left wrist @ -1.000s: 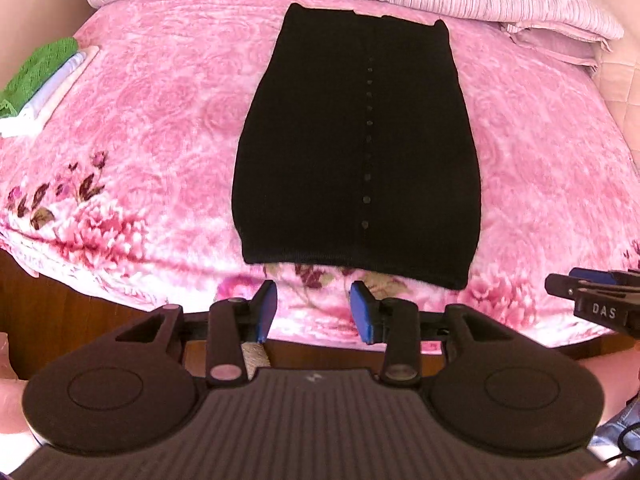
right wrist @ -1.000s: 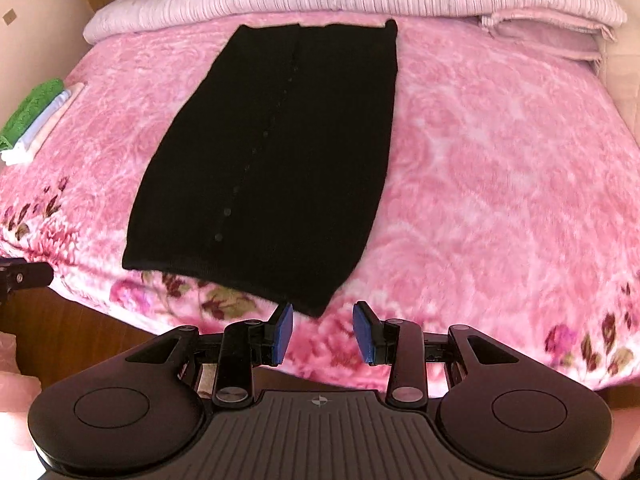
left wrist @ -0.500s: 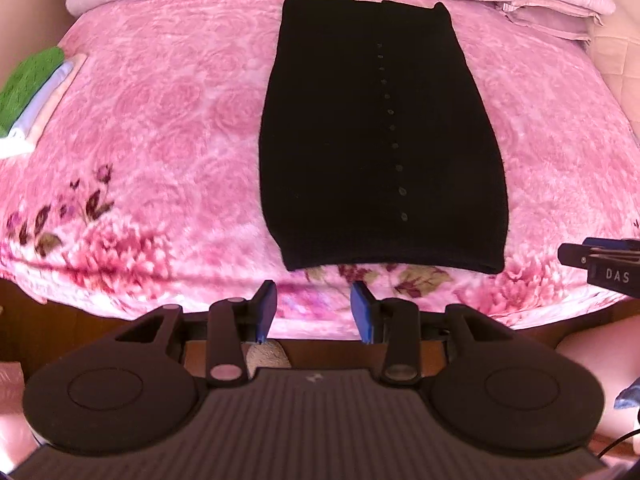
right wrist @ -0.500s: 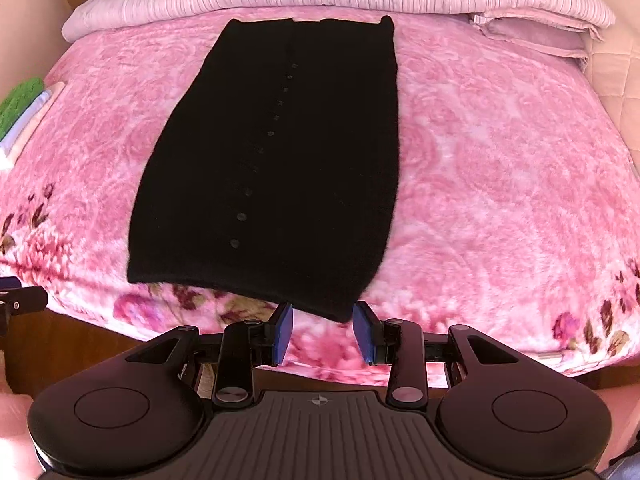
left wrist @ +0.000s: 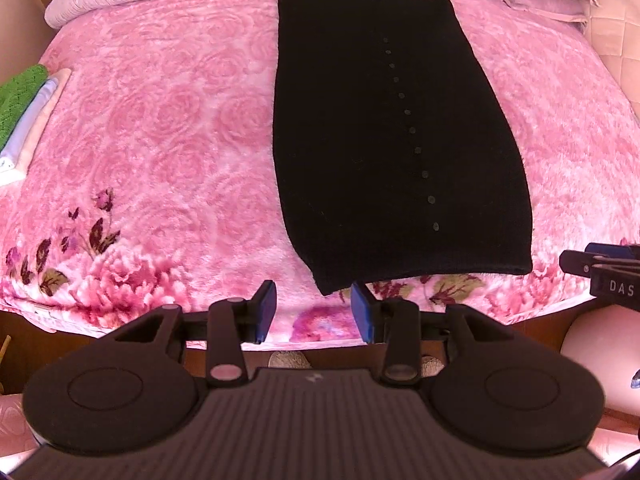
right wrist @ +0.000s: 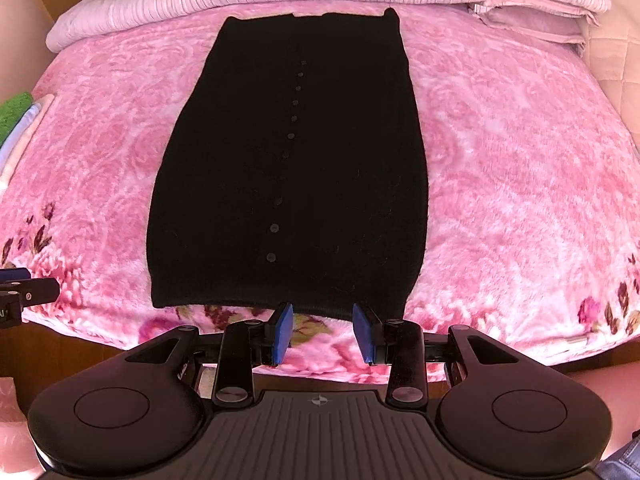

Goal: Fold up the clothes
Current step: 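Raise both open grippers above the flattened black garment, then lower both grippers onto the garment's hem and grasp it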

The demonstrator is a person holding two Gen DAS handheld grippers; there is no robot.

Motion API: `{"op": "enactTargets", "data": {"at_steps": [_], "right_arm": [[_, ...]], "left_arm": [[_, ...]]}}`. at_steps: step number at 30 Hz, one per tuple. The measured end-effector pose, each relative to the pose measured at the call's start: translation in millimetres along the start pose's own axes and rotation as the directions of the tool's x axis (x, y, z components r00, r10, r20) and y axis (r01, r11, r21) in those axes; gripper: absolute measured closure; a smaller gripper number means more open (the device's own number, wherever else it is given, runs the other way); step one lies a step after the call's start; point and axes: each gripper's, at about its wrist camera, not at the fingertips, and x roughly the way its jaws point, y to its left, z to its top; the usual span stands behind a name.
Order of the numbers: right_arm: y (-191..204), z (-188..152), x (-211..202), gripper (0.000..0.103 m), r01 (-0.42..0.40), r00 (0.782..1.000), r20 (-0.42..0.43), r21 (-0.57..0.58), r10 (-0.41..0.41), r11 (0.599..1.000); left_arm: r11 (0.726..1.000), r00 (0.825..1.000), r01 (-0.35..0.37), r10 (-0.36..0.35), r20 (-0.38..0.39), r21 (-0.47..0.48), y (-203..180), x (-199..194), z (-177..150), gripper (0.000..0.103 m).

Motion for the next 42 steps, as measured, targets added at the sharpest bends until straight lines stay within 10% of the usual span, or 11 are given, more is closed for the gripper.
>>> {"op": "enactTargets", "data": {"at_steps": [12, 17, 21, 23, 30, 35, 42], "right_arm": [[-32.1, -10.7, 42.4, 0.066, -0.039, 0.999, -0.016, 0.08, 0.041, 0.996], [-89.2, -30.9, 92.9, 0.066, -0.135, 0.991, 0.051, 0.225, 0.127, 0.965], [-142.3, -50.9, 132.1, 0.066, -0.267, 0.963, 0.154, 0.397, 0.223, 0.878], [-163.7, -59.5, 149.5, 0.066, -0.345, 0.938, 0.211, 0.472, 0.277, 0.811], [-200.2, -88.6, 193.1, 0.066, -0.542, 0.839, 0.393, 0.539, 0.377, 0.644], [-207.4, -114.7, 198.7, 0.066, -0.636, 0.767, 0.512, 0.524, 0.388, 0.567], [-208.3, -117.0, 193.1, 0.066, -0.631, 0.774, 0.499, 0.551, 0.39, 0.547]], "left_arm": [[0.99, 0.991, 0.133, -0.134, -0.004, -0.05, -0.6, 59.2, -7.4, 0.053], [0.918, 0.954, 0.3, -0.294, 0.063, -0.258, 51.2, 132.2, -25.2, 0.057], [0.805, 0.91, 0.411, -0.394, 0.131, -0.428, 91.2, 181.8, -36.8, 0.057], [0.739, 0.884, 0.457, -0.439, 0.161, -0.495, 105.1, 201.8, -39.8, 0.057], [0.639, 0.802, 0.596, -0.509, 0.313, -0.486, 122.9, 235.9, -58.0, 0.054], [0.593, 0.756, 0.655, -0.531, 0.384, -0.469, 123.9, 237.8, -72.3, 0.054], [0.563, 0.733, 0.68, -0.535, 0.42, -0.47, 111.9, 239.6, -81.8, 0.054]]}}
